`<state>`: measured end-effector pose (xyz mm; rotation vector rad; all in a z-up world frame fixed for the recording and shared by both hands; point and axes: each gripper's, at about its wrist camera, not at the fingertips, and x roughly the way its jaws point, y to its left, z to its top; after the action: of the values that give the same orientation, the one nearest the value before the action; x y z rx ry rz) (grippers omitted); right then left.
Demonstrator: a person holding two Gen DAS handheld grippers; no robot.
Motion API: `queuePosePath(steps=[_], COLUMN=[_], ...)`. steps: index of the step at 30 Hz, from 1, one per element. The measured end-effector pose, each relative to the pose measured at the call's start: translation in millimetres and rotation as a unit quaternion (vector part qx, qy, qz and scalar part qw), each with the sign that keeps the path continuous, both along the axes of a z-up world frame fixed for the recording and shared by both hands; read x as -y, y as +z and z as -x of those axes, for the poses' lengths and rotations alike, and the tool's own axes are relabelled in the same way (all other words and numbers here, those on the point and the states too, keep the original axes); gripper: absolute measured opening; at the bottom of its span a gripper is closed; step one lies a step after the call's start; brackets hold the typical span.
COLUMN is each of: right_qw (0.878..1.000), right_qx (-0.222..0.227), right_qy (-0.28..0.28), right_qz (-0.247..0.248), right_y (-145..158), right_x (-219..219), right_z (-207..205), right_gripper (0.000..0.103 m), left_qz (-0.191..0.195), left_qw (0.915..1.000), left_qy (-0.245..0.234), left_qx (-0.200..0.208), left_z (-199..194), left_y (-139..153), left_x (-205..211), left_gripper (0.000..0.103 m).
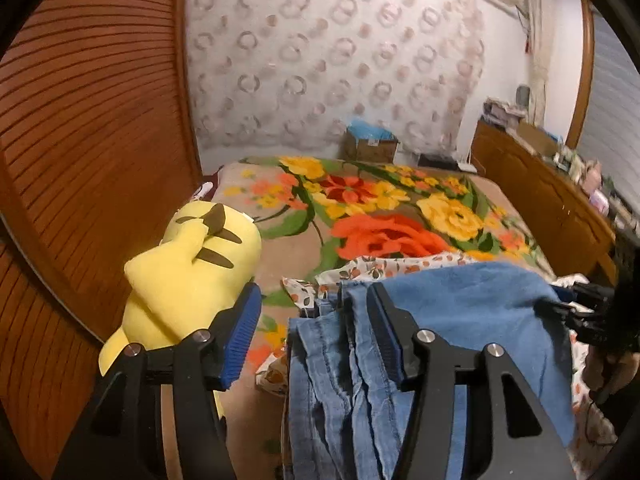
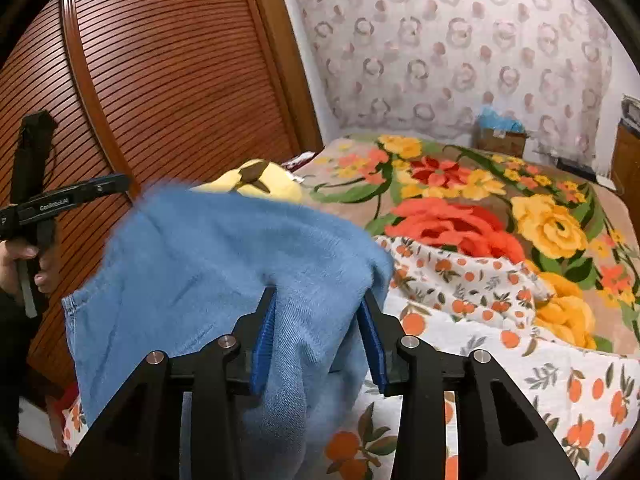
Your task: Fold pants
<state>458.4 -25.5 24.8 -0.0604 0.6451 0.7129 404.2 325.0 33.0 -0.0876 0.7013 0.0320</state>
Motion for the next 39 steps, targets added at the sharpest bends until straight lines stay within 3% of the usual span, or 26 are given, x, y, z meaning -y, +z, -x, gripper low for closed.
queuePosePath(steps=[8,11,15,19,22,25,29,31,35,39], right_qw=[0.998,0.997,0.998,0.999,0.999,0.999,0.999,0.999,0.999,0.999], right_qx=[0.059,0.068,0.06,0.05,0.036,0.007,0.004,0.005,0.015,0.027], right_qy=[-0.029,-0.034,-0.015,-0.001,0.002,0.002,-0.004,-0.01,-0.018,-0.031], right_qz=[0.024,0.022,0.012,0.011,0.028,0.052,0.04,0.03,0.026,0.018], right_y=[7.6,8.5,3.7,-4.9,-17.1,-32.9,-33.2,-27.3,-16.8,-14.6], right_x=[-6.3,-6.7,-8.0,-9.9,-17.4,-22.8,-6.8,3.2,28.0,52.9], right_z=[45.4,54.8,67.1,71.2,68.8,60.7,68.9,78.2,105.9,139.0], right_gripper=[0.043,0.043,0.043,0.045,0.056,0.056,0.056,0.056,0.056,0.056], left_qz=[-0.006,-0.017,-0.013,-0.02,-0.032,-0.035,-0.03,-0.04,-0.054,-0.031], left_qw=[0.9992,0.9984,0.9976,0.9973,0.9968,0.9963,0.9957,0.9957,0.994,0.9938], left_qy=[-0.019,-0.029,-0.034,-0.036,-0.04,-0.045,-0.051,-0.046,-0.046,-0.052], left_qx=[0.035,0.047,0.06,0.06,0.061,0.064,0.072,0.07,0.083,0.093], left_z=[13.1,16.1,22.0,28.5,35.8,46.9,71.7,80.7,106.9,128.6], left_y=[8.3,9.7,9.2,5.7,3.9,3.9,4.6,3.7,4.6,6.0], left_x=[23.2,36.3,49.6,67.7,82.7,94.4,114.9,124.8,151.1,168.7], left_gripper=[0.057,0.065,0.078,0.079,0.079,0.079,0.081,0.086,0.086,0.09])
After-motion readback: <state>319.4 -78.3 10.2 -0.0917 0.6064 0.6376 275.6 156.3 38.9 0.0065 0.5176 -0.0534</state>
